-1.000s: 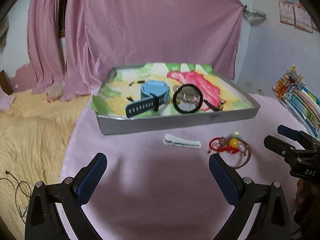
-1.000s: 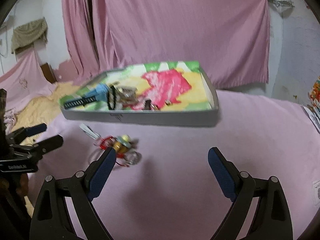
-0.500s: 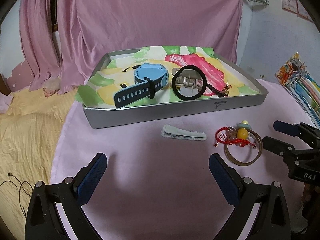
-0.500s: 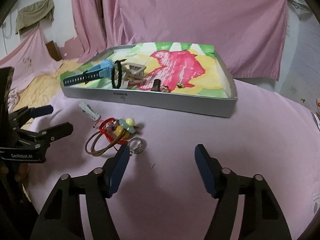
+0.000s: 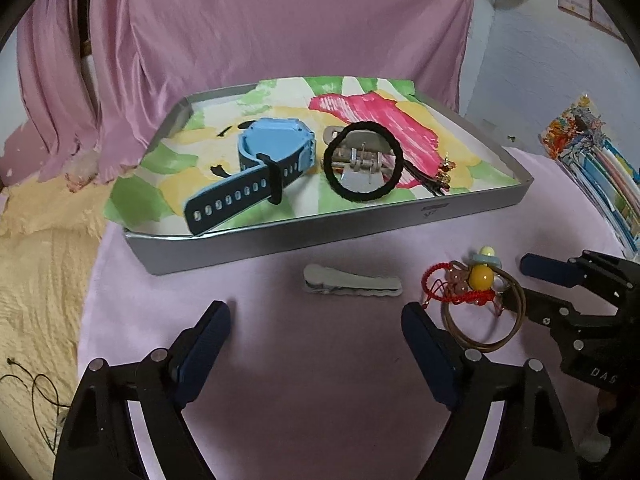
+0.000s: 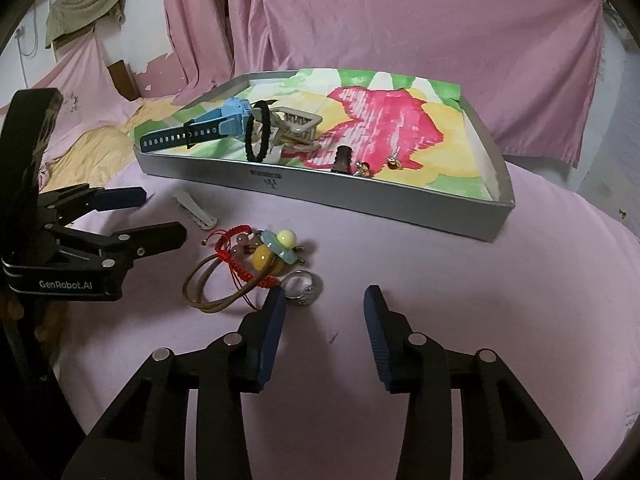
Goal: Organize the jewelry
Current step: 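Move the right tool to the silver ring while the left tool approaches the white hair clip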
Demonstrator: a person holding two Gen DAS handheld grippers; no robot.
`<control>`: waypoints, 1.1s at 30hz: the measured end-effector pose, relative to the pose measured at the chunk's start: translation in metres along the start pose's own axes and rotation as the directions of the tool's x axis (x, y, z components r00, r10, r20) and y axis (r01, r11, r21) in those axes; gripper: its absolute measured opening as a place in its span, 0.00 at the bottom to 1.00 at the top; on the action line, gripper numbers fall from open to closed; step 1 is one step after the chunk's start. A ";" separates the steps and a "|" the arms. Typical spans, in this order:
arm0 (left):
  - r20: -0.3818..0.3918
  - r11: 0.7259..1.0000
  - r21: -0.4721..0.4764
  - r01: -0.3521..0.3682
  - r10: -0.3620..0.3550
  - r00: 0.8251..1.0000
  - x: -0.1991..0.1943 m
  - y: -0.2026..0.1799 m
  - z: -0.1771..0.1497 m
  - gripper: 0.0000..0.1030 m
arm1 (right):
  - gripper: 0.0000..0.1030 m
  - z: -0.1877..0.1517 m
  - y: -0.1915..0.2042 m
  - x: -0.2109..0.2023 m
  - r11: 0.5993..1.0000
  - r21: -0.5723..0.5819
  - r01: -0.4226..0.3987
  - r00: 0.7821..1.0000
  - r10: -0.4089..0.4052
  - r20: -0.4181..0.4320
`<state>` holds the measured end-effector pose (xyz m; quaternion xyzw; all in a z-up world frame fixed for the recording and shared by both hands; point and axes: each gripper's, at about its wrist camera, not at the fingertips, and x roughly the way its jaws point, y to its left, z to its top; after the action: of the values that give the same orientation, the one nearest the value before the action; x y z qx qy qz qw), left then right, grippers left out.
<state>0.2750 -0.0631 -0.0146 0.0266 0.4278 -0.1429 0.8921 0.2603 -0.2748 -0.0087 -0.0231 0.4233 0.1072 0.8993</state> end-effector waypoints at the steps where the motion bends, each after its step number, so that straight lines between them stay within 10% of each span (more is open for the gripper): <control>1: -0.003 1.000 -0.003 0.007 -0.007 1.000 0.001 0.000 0.001 0.84 | 0.34 0.001 0.001 0.000 1.000 -0.002 -0.002 1.000 0.002 0.000; 10: -0.007 1.000 -0.002 0.015 -0.015 1.000 0.009 -0.001 0.012 0.77 | 0.24 0.002 0.000 0.003 1.000 -0.001 -0.010 1.000 0.010 -0.002; 23: 0.015 0.999 0.000 0.043 -0.043 0.999 0.009 -0.001 0.017 0.30 | 0.20 0.002 -0.003 0.004 1.000 0.009 -0.024 1.000 0.024 0.000; 33: 0.032 0.999 0.007 0.048 -0.049 0.998 0.000 -0.006 0.010 0.17 | 0.13 0.002 -0.004 0.003 0.999 0.013 -0.035 0.999 0.035 0.001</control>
<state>0.2809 -0.0703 -0.0073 0.0168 0.4134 -0.1664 0.8951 0.2644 -0.2779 -0.0101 -0.0099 0.4239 0.1201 0.8977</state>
